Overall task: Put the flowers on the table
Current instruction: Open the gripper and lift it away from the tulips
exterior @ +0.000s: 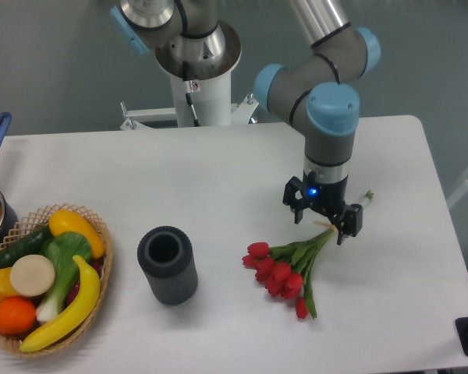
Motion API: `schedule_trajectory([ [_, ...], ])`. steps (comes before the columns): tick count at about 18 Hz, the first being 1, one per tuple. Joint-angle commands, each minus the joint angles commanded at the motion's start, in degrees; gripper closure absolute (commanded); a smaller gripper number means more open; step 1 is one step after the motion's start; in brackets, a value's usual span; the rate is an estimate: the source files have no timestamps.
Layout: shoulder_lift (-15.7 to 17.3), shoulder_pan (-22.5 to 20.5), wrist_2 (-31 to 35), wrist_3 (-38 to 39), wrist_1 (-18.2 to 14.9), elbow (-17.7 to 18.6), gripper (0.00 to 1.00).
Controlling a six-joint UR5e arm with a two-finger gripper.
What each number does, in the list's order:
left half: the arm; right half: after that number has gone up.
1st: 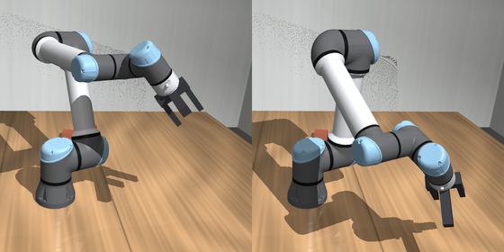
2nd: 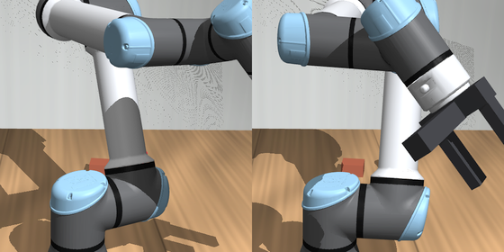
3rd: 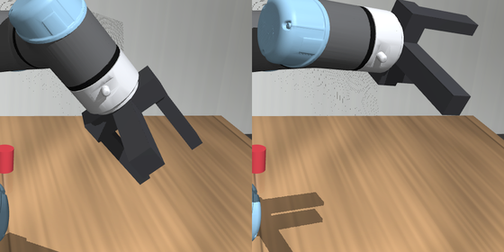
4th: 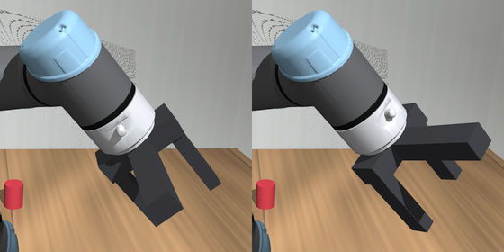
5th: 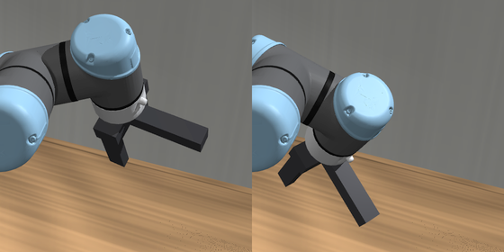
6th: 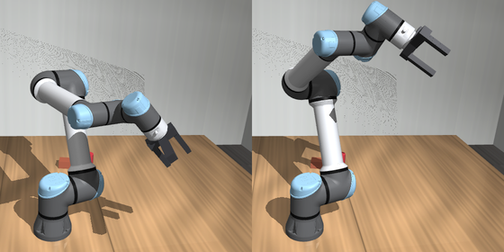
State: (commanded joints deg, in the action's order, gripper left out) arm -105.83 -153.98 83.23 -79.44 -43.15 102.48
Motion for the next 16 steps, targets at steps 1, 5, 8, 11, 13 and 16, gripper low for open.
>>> schedule_trajectory([
  [1,0.8,-0.3,0.1,-1.2,-0.7,-0.1,0.00],
  [5,4.7,-1.6,0.5,-6.6,-6.7,-1.4,0.00],
  [8,7.7,-3.2,0.5,-11.4,-17.2,-5.3,0.00],
  [11,9.6,-3.8,0.5,-15.3,-25.7,-9.1,0.00],
  [13,10.6,-4.8,0.5,-16.7,-27.9,-9.9,0.00],
  [16,12.2,-7.9,0.4,-22.8,-28.8,-9.3,0.00],
])
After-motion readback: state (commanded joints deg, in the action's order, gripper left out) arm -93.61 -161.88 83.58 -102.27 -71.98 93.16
